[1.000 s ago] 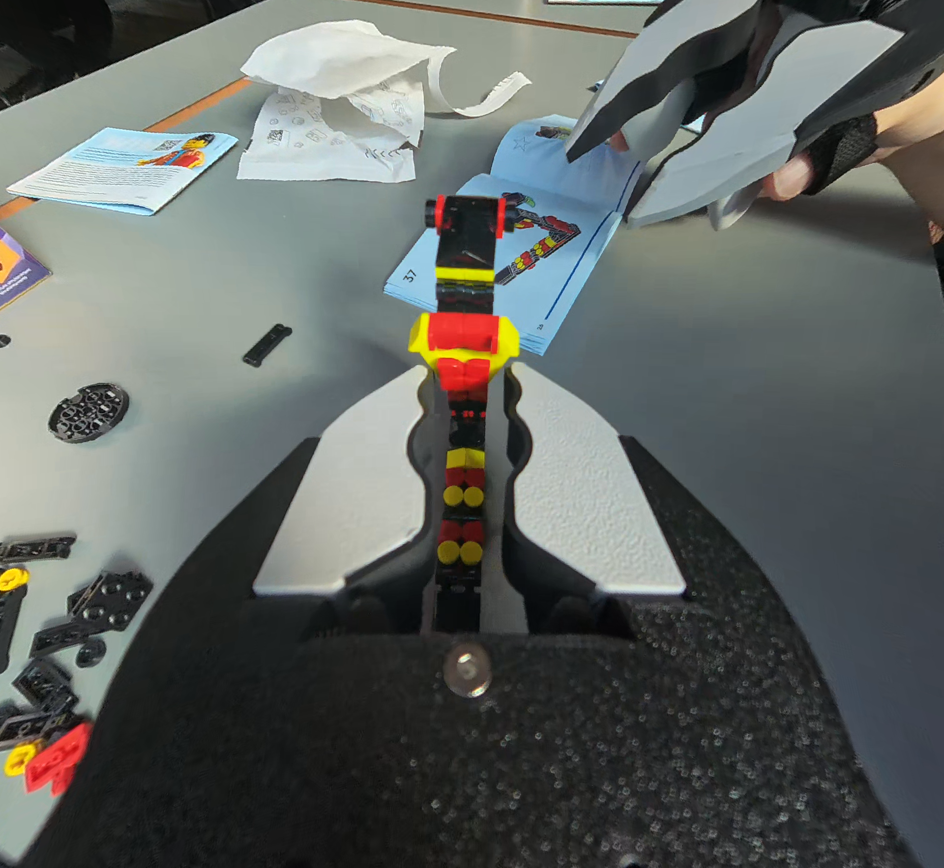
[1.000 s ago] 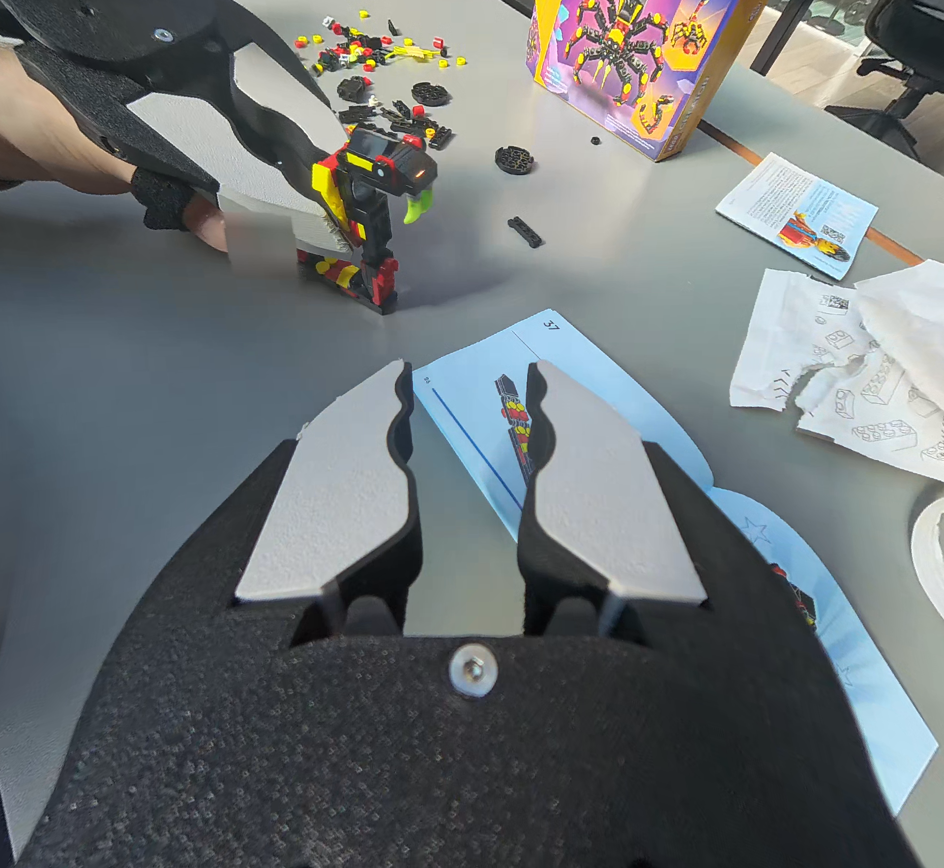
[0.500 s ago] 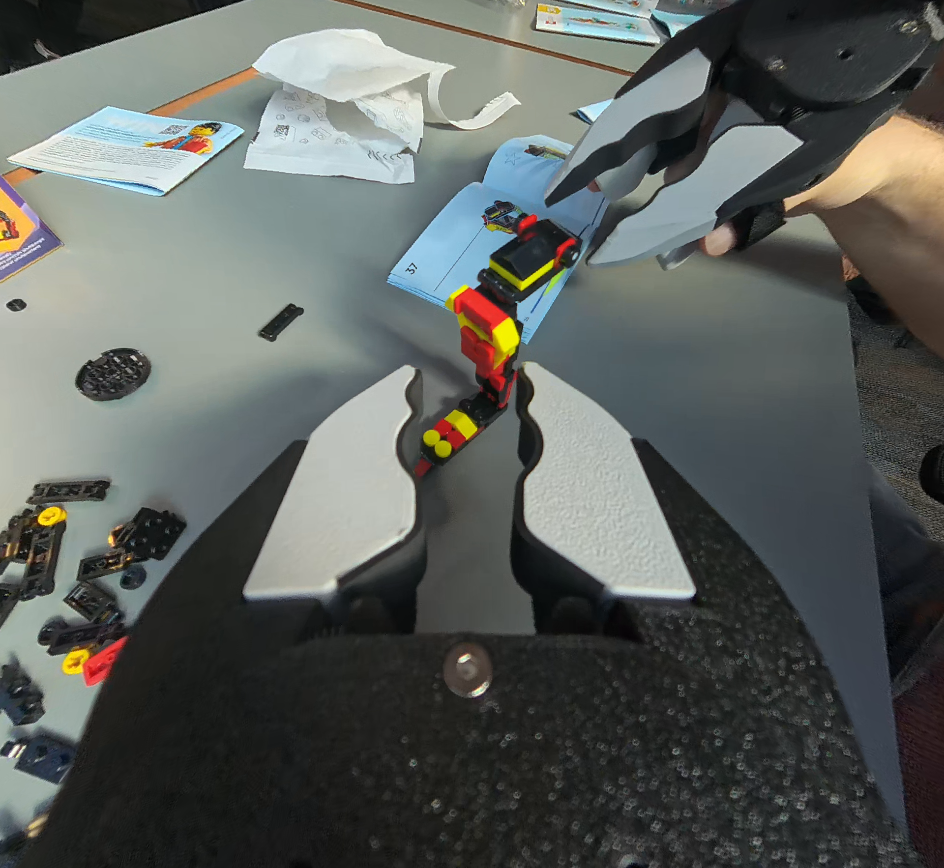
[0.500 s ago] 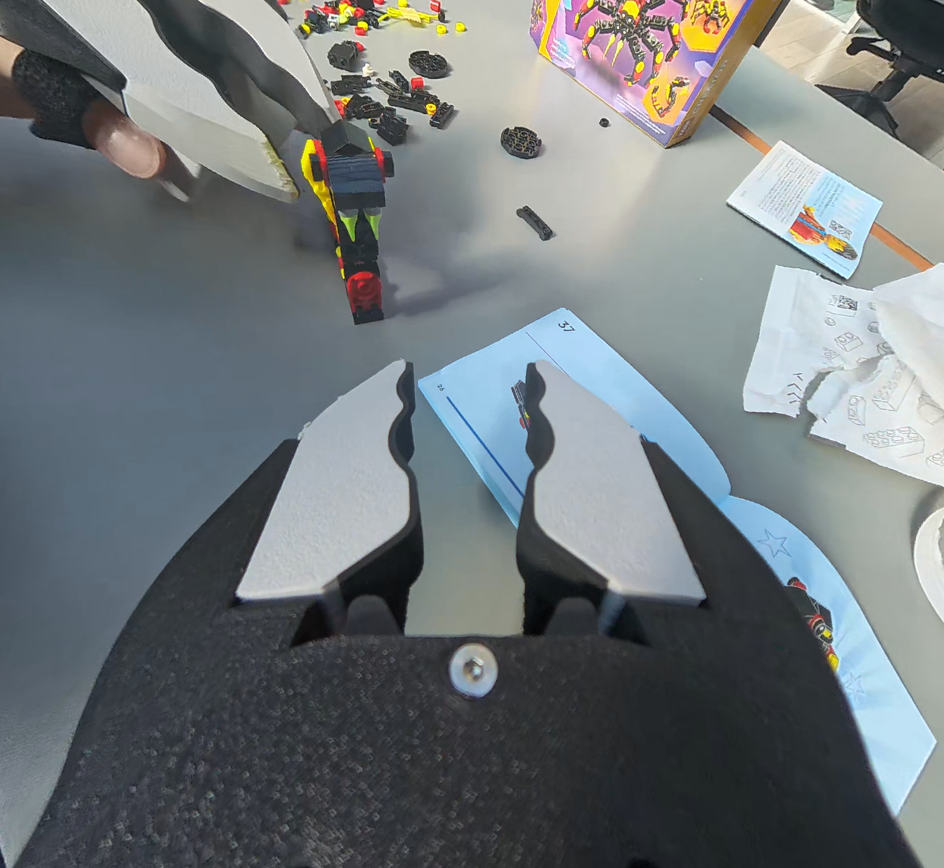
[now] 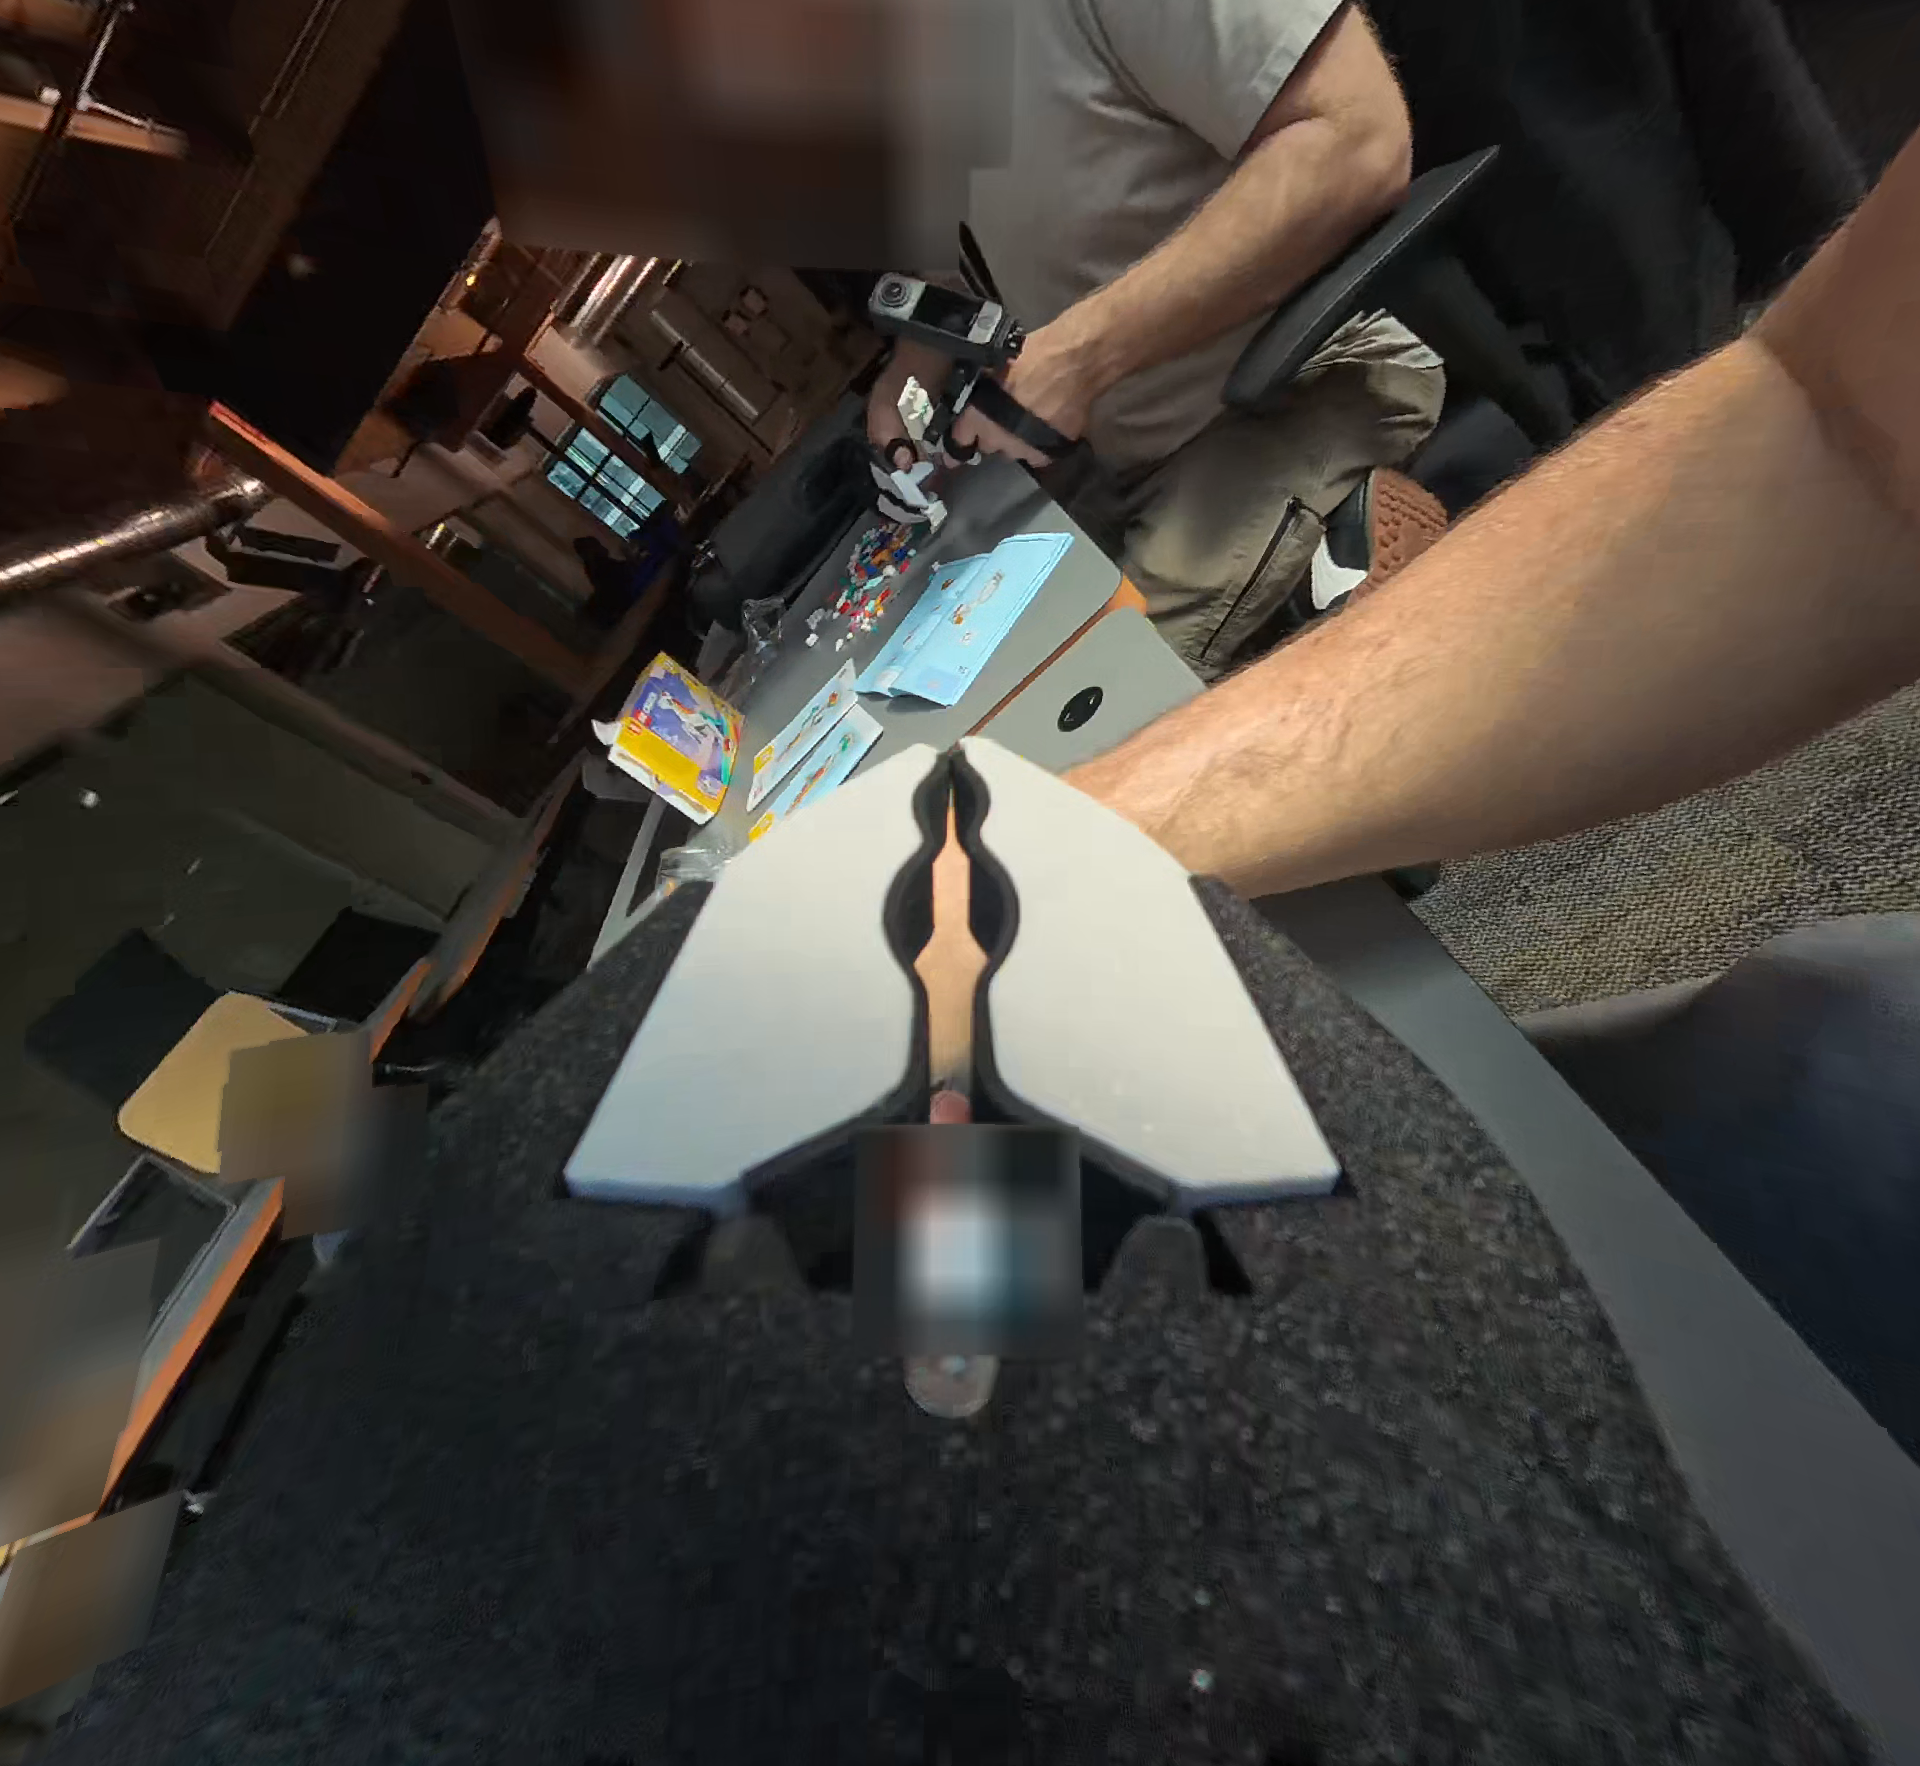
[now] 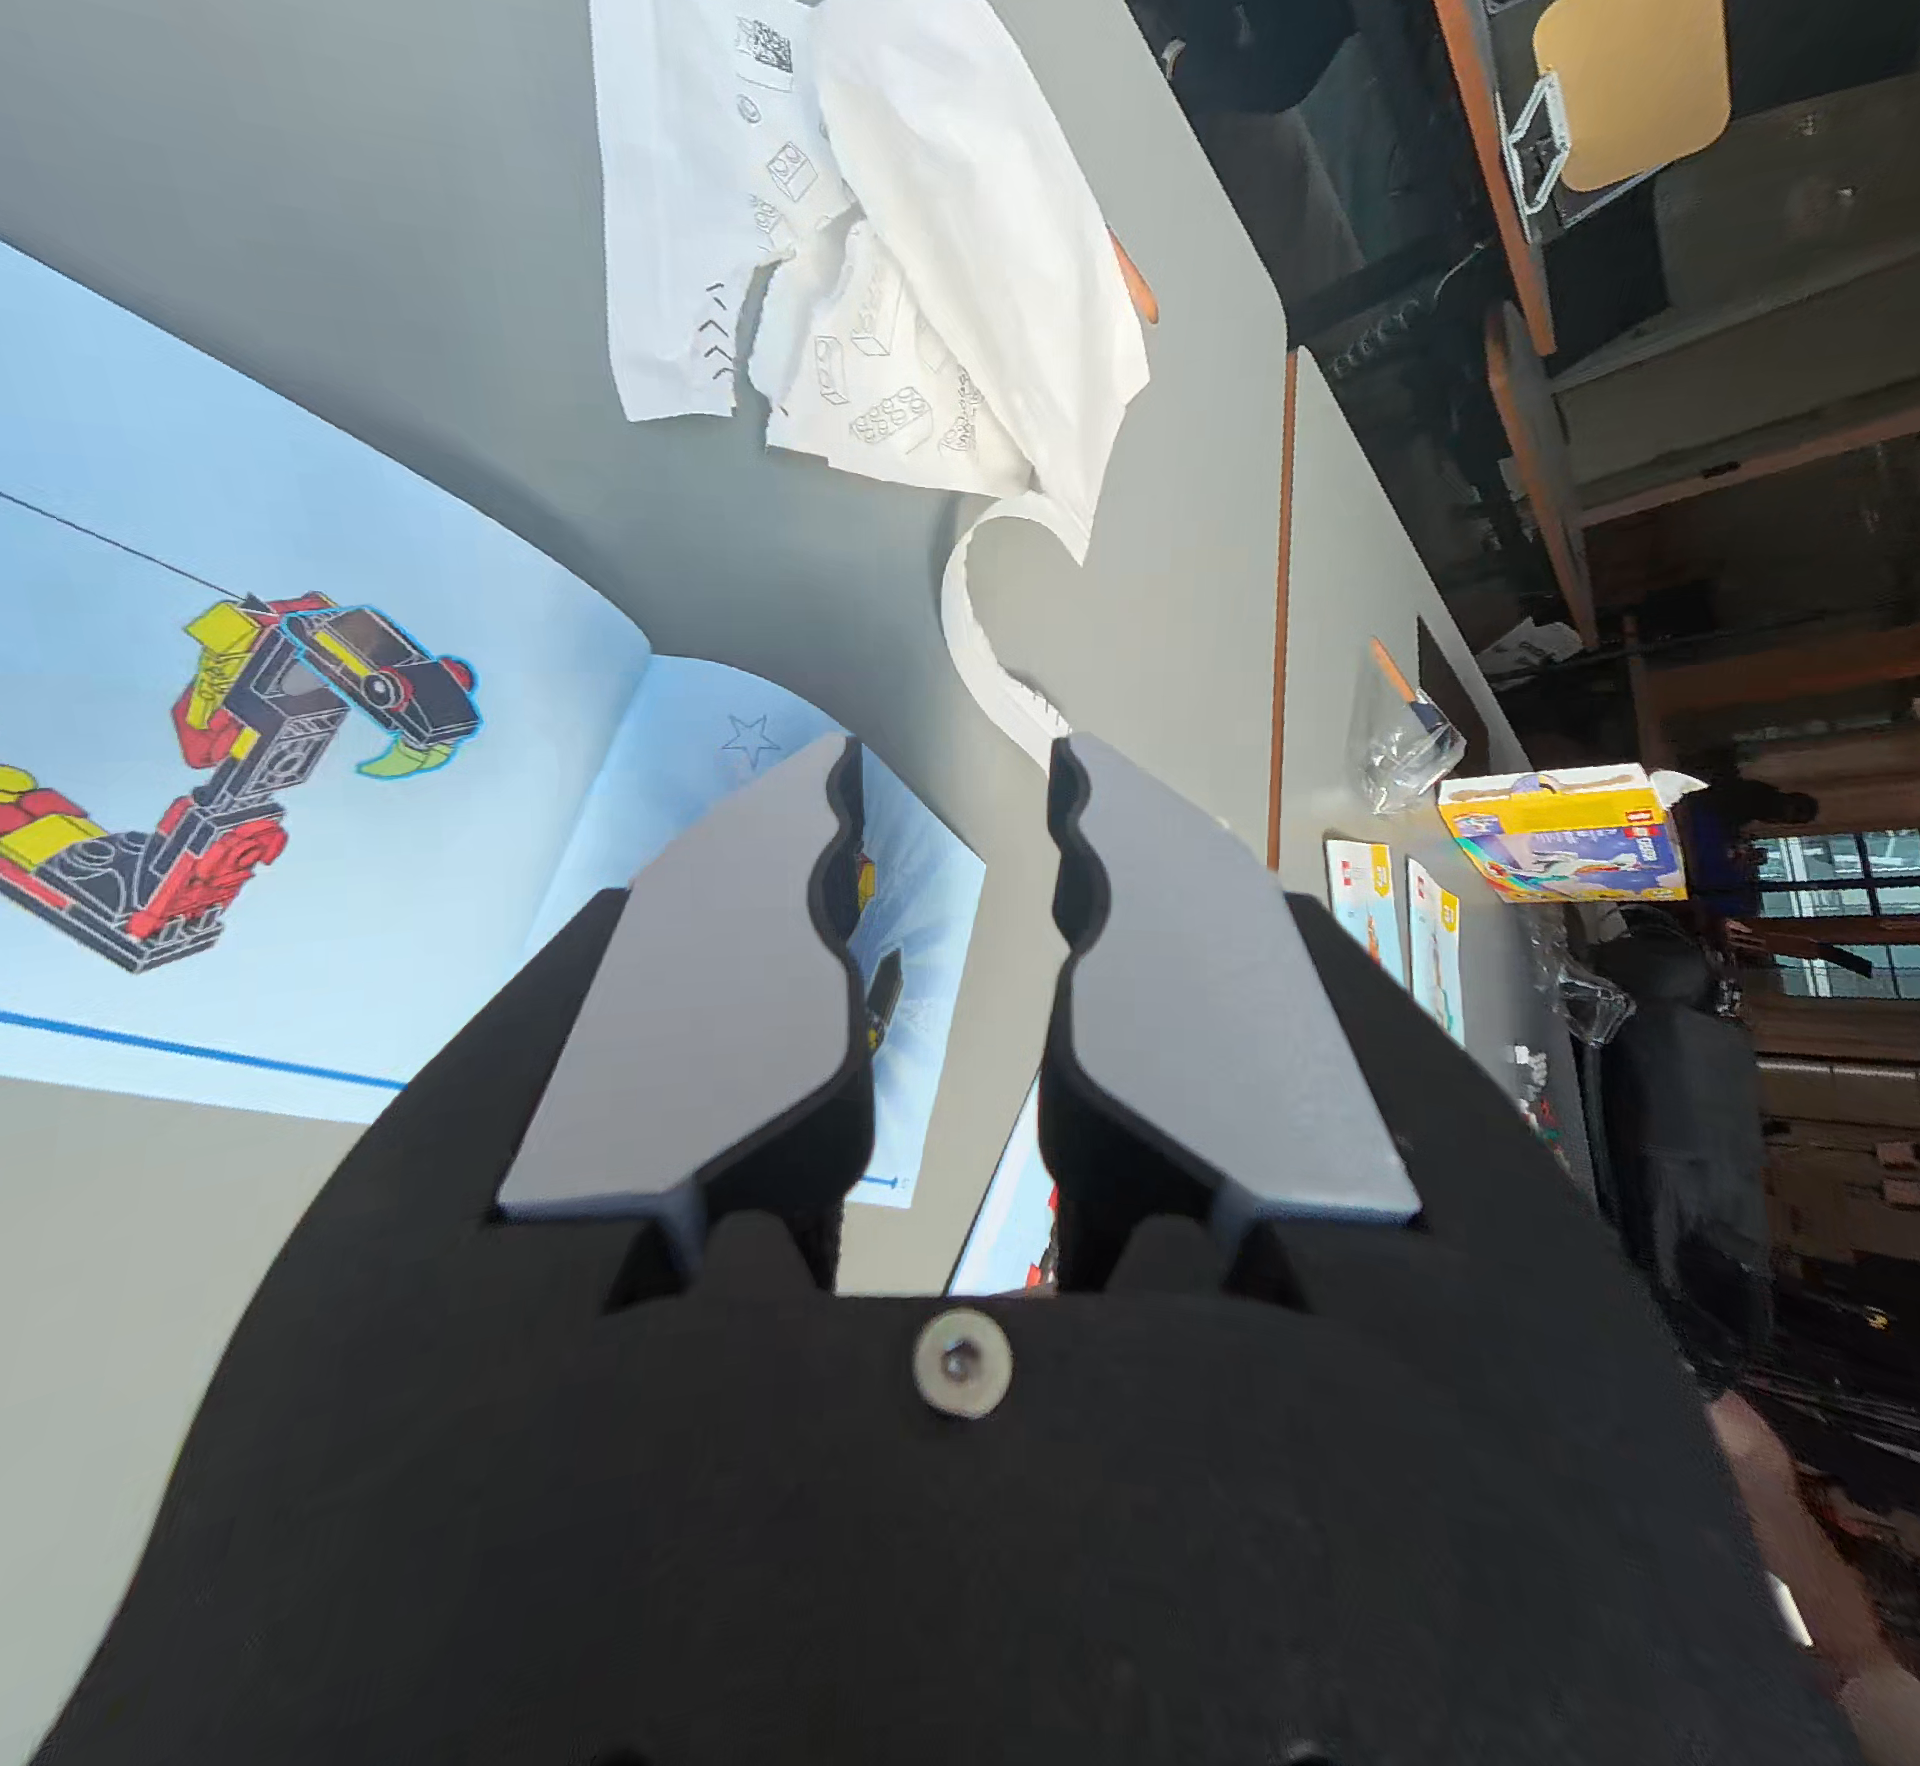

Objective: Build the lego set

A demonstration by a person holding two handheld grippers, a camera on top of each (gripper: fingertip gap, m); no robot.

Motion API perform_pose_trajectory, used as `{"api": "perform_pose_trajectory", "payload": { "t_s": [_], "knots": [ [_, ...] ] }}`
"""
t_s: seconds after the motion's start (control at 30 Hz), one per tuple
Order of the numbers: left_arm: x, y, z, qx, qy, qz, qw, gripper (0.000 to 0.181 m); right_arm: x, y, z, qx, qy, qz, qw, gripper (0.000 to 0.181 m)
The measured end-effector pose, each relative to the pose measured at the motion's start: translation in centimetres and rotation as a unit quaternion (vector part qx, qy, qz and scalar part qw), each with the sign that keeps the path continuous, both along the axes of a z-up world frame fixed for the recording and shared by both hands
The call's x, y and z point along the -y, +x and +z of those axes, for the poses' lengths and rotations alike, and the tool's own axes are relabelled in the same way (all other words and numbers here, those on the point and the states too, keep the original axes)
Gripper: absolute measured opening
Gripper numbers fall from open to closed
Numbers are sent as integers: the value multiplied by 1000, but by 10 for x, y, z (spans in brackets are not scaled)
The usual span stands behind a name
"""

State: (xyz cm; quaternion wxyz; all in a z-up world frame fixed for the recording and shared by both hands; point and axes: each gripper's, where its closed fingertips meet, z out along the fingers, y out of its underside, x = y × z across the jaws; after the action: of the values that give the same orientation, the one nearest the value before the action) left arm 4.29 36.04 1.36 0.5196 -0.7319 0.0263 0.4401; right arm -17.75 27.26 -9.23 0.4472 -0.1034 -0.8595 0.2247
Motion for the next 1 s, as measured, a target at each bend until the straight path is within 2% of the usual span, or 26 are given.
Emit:
{"api": "perform_pose_trajectory", "payload": {
  "t_s": [0.1,0.3,0.5,0.57,0.7,0.83,0.93,1.0],
  "knots": [
    [-35,-6,6,-80,-22,-33,996,0,-13,-10,8,-12,19,-17,1000,34],
    [-67,-21,-2,-185,-107,-15,977,0,-31,-17,28,-66,9,-25,997,32],
    [-78,-33,-10,-152,-123,-2,981,0,-50,-25,30,-75,4,-51,996,31],
    [-79,-34,-7,-121,-92,-10,988,0,-53,-25,32,-81,-5,-51,995,28],
    [-71,-43,-7,-4,-11,-35,999,0,-65,-28,39,-113,-14,-67,991,19],
    [-80,-44,-18,-8,-49,-25,998,0,-61,-28,38,-96,-42,-58,993,20],
    [-84,-40,-8,-25,-47,-28,998,0,-67,-33,34,-88,-38,-80,992,20],
    [-87,-38,-3,-34,-51,-31,998,0,-63,-31,37,-84,-56,-71,992,19]
  ]
}}
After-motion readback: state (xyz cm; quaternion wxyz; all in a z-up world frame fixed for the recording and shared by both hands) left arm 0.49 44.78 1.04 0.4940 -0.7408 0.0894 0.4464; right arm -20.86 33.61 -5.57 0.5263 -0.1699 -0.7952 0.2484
